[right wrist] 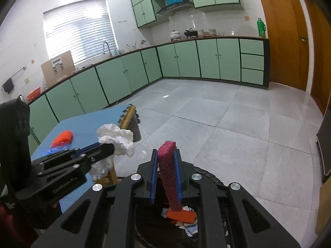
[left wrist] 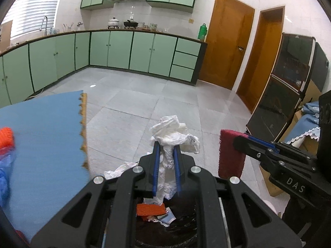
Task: Collect trash
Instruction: 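Carry the tissue and scouring pad over the bin and open both tools, then move both open tools back over the table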
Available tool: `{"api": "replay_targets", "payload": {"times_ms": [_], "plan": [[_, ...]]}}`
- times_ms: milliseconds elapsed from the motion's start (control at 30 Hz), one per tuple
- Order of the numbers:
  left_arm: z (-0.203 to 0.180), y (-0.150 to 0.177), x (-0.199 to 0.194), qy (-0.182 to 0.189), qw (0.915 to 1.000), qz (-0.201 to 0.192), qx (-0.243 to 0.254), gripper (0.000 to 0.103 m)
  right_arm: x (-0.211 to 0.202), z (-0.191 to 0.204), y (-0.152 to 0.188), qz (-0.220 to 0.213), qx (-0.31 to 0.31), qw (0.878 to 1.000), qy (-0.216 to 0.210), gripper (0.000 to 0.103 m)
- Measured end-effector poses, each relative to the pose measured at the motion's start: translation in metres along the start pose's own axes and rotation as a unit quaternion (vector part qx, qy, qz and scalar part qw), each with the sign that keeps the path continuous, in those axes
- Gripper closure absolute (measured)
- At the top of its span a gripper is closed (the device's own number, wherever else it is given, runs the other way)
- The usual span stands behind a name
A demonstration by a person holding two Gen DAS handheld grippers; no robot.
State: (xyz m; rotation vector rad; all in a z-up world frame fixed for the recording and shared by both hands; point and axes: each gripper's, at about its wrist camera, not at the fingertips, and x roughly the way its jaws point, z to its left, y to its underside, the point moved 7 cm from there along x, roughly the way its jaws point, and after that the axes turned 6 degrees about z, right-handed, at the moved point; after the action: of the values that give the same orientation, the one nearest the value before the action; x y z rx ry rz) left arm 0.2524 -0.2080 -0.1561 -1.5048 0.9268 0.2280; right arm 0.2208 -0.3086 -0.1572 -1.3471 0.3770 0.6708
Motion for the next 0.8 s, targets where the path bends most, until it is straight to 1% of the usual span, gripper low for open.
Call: {"api": "replay_targets", "payload": {"times_ms": [133,333,433,500,533,600,633,700,733,800], "plan": [[-0.005,0.001,0.025,0.0,0.9999,0.014,-0.001,0.09,0.013,-0.015,0.005,0.012,0.008,1.0,0.007,0.088],[0.002,0.002,0.056,0.0,0.9993,0.036,-0.006,0.089,0.039,-0.034,0.013,0.036,0.017,0.999,0.01,0.088],[0.005,0.0,0.066,0.005,0.9989,0.045,-0.011,0.082,0.049,-0.039,0.017,0.047,0.021,0.999,0.004,0.085],[0.004,-0.002,0.07,0.006,0.9988,0.046,-0.014,0.073,0.054,-0.042,0.018,0.051,0.023,0.998,0.006,0.085],[0.006,-0.002,0.071,0.008,0.9987,0.047,-0.015,0.071,0.055,-0.041,0.019,0.053,0.024,0.998,0.008,0.085],[0.009,-0.002,0.071,0.014,0.9985,0.048,-0.02,0.063,0.058,-0.044,0.021,0.057,0.028,0.998,0.012,0.078],[0.012,-0.002,0.07,0.017,0.9984,0.048,-0.024,0.061,0.058,-0.045,0.022,0.058,0.03,0.998,0.013,0.076],[0.013,-0.001,0.068,0.018,0.9985,0.046,-0.024,0.054,0.058,-0.047,0.023,0.059,0.033,0.997,0.02,0.067],[0.014,-0.001,0.066,0.016,0.9986,0.045,-0.024,0.053,0.058,-0.048,0.022,0.06,0.033,0.997,0.024,0.061],[0.016,-0.001,0.061,0.016,0.9986,0.042,-0.027,0.05,0.055,-0.048,0.021,0.058,0.038,0.997,0.035,0.041]]}}
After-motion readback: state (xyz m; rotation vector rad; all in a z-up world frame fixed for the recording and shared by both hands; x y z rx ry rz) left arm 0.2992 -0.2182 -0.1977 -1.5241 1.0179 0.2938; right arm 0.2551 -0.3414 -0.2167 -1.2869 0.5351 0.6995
